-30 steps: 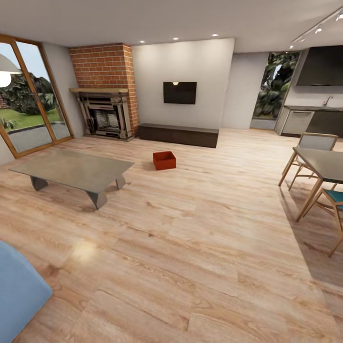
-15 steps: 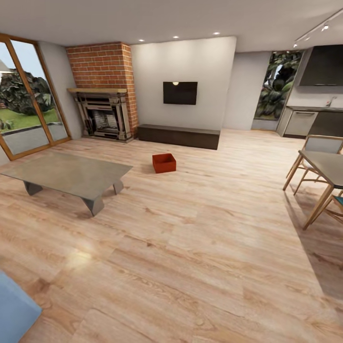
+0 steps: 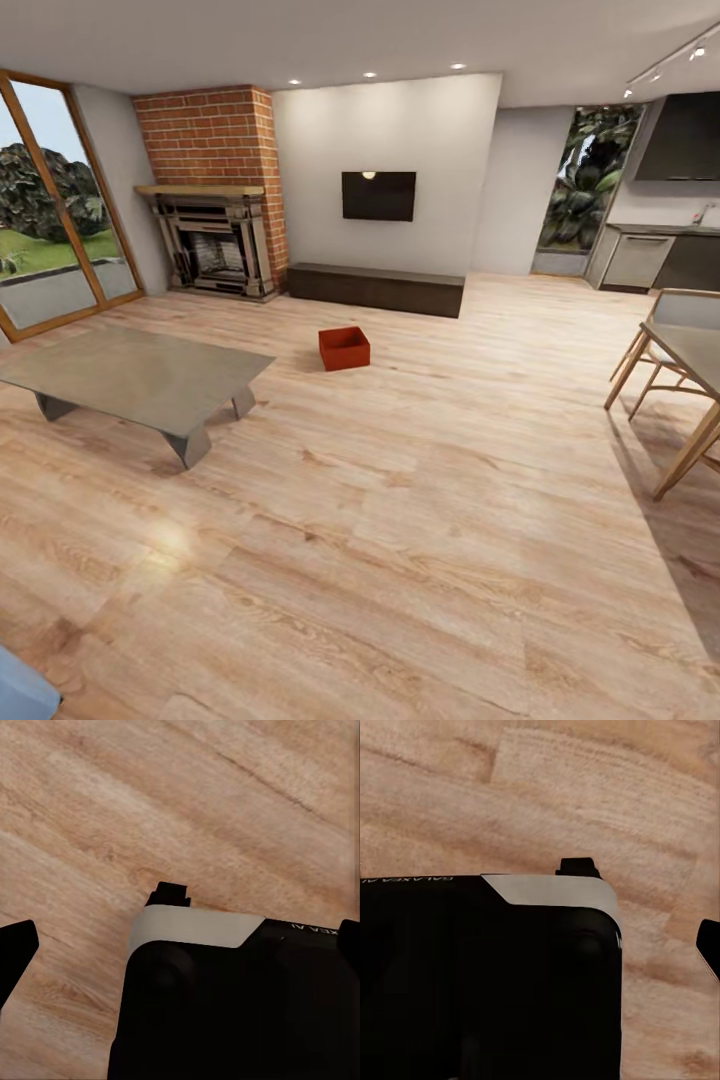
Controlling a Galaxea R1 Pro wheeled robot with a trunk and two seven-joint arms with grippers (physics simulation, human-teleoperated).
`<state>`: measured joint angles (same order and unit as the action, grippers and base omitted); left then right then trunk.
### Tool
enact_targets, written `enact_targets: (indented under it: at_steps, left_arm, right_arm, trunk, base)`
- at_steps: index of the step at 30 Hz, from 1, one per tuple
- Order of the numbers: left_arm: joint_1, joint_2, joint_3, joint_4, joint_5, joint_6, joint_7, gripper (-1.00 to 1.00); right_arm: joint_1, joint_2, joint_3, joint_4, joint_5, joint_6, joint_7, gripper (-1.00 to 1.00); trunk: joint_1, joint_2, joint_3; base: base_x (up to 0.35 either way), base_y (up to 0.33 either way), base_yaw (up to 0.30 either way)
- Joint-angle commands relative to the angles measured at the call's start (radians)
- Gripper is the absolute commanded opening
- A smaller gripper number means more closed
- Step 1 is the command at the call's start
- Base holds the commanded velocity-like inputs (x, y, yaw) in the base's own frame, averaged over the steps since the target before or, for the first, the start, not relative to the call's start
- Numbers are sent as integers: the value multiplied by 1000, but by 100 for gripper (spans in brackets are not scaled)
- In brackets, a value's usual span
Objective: Move the two storage containers from the living room to the garage. In the garage, place one container on the floor and stack the other container on top of it (either order is fine).
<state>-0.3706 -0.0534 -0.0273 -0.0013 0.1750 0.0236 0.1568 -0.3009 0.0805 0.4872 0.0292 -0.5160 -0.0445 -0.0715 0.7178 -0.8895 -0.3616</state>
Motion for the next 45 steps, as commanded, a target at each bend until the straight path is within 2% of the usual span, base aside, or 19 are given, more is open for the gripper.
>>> enact_targets:
  at_steps: [1,45]
  left_arm:
    - [-1,-1,-3,0,8,2,3,100]
    - [-1,-3,-3,0,8,2,3,100]
  right_arm:
    - [-1,1,8,3,-9,-5,-1,100]
    - [-1,1,8,3,-9,-5,-1,100]
  trunk:
    - [1,-1,-1]
    - [1,-1,-1]
  base:
    - [323,0,0]
    - [323,0,0]
